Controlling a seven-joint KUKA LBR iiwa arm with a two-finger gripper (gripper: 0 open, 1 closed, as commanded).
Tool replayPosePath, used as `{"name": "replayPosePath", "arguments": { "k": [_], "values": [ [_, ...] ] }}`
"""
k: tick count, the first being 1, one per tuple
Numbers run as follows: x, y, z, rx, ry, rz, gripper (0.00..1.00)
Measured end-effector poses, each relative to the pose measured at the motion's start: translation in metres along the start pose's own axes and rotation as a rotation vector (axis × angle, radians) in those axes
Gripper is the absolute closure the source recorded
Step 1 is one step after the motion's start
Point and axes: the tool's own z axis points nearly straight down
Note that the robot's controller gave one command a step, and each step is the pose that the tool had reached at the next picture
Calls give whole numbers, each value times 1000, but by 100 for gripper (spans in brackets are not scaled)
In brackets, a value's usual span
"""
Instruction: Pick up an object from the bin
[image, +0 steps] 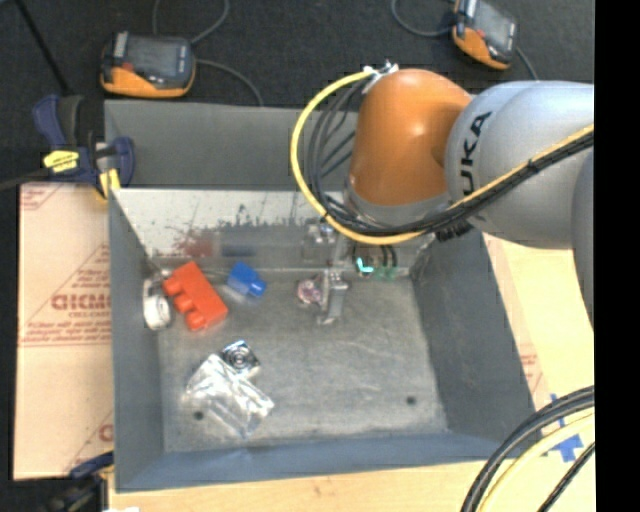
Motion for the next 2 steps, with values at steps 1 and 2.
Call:
{"name": "replayPosePath", "arguments": {
  "k": [1,2],
  "values": [
    [-24,55,138,-2,-17,-35,0],
    [-17,153,138,-5,-9,121,0]
  ]
}}
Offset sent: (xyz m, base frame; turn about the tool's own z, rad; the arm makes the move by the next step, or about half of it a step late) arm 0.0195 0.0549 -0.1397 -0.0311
